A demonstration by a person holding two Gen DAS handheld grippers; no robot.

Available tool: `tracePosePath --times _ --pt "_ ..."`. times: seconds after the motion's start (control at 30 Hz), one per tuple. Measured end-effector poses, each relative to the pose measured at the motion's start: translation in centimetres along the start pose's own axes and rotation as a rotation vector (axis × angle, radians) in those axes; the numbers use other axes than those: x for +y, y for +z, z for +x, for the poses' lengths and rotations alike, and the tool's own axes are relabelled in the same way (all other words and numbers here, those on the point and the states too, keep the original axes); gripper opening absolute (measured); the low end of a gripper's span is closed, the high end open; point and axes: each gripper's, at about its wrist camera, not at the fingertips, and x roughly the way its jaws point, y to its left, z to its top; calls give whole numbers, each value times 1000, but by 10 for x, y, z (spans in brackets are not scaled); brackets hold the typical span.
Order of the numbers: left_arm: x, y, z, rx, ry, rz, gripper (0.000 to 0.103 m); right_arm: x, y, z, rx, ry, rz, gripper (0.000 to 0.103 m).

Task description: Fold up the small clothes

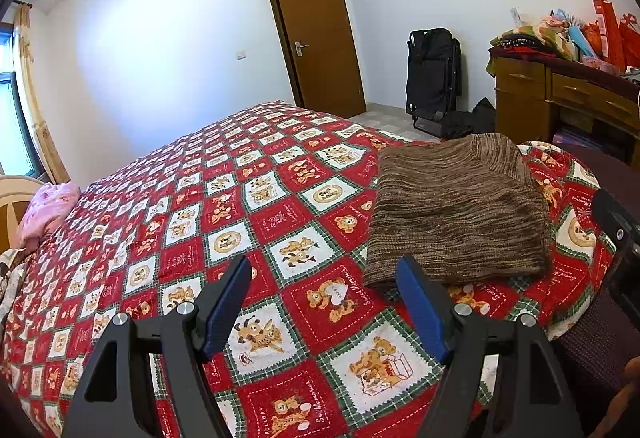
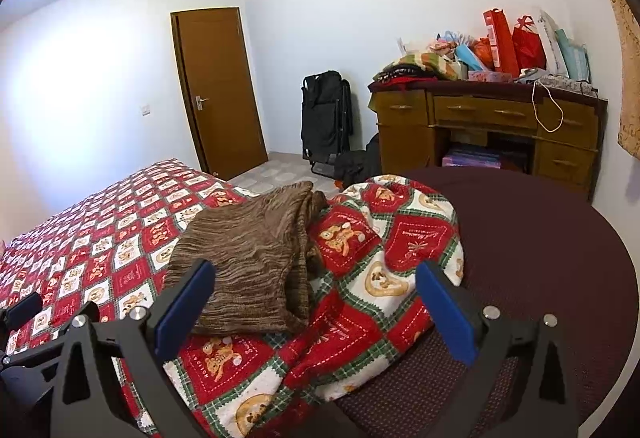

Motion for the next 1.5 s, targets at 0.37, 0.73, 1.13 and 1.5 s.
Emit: tracePosePath --times 0.37,0.73,1.13,1.5 --pt "1 0 0 -1 -2 1 76 0 1 2 8 5 -2 103" --pt "3 0 0 -1 -2 0 76 1 1 3 9 6 -4 103" --pt "2 0 0 -3 0 5 76 1 -1 1 14 4 -2 103" --pt "4 3 1 -8 11 8 76 1 -1 1 14 3 -1 103"
